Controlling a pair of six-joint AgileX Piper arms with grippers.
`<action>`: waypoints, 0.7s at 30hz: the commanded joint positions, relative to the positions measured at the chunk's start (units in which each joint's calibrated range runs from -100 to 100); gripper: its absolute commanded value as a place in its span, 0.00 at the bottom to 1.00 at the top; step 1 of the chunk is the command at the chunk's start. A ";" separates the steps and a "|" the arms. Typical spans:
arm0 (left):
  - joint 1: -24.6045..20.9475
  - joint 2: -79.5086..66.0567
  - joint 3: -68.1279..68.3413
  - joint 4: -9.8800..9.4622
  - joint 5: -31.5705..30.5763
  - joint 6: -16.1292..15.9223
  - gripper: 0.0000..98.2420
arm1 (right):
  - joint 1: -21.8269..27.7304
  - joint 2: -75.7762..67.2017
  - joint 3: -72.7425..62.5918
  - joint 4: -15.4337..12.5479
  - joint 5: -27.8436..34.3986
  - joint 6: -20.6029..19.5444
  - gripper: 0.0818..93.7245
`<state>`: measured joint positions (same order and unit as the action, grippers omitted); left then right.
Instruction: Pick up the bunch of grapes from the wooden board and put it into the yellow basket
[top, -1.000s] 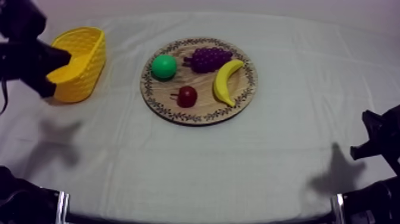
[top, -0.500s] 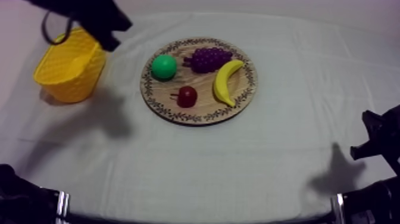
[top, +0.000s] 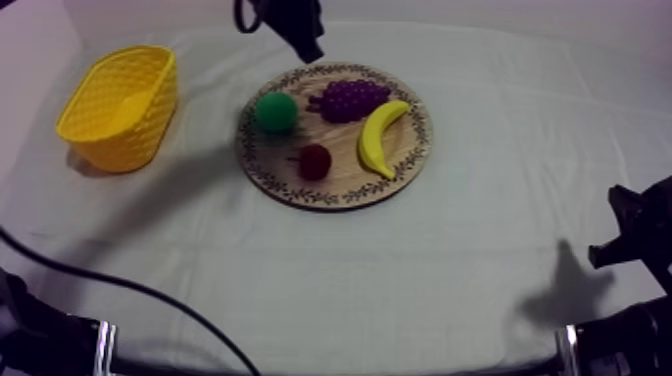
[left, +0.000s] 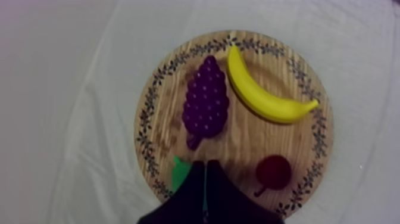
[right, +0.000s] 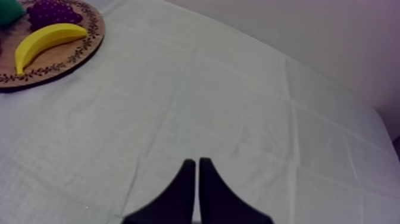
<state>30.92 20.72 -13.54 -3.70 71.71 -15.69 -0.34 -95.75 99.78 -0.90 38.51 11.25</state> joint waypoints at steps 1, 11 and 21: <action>0.04 6.01 -7.57 0.09 0.74 -0.03 0.00 | -0.02 0.00 0.00 -0.01 0.03 -0.02 0.00; 1.18 15.88 -20.03 -0.24 4.80 -0.80 0.01 | -0.04 0.00 0.00 -0.01 0.03 -0.04 0.00; 1.53 16.71 -19.43 -1.20 6.06 -1.11 0.42 | -0.04 0.00 0.00 -0.01 0.03 -0.04 0.00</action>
<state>32.49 37.55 -33.24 -4.85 77.81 -16.84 -0.38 -95.75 99.78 -0.90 38.51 11.22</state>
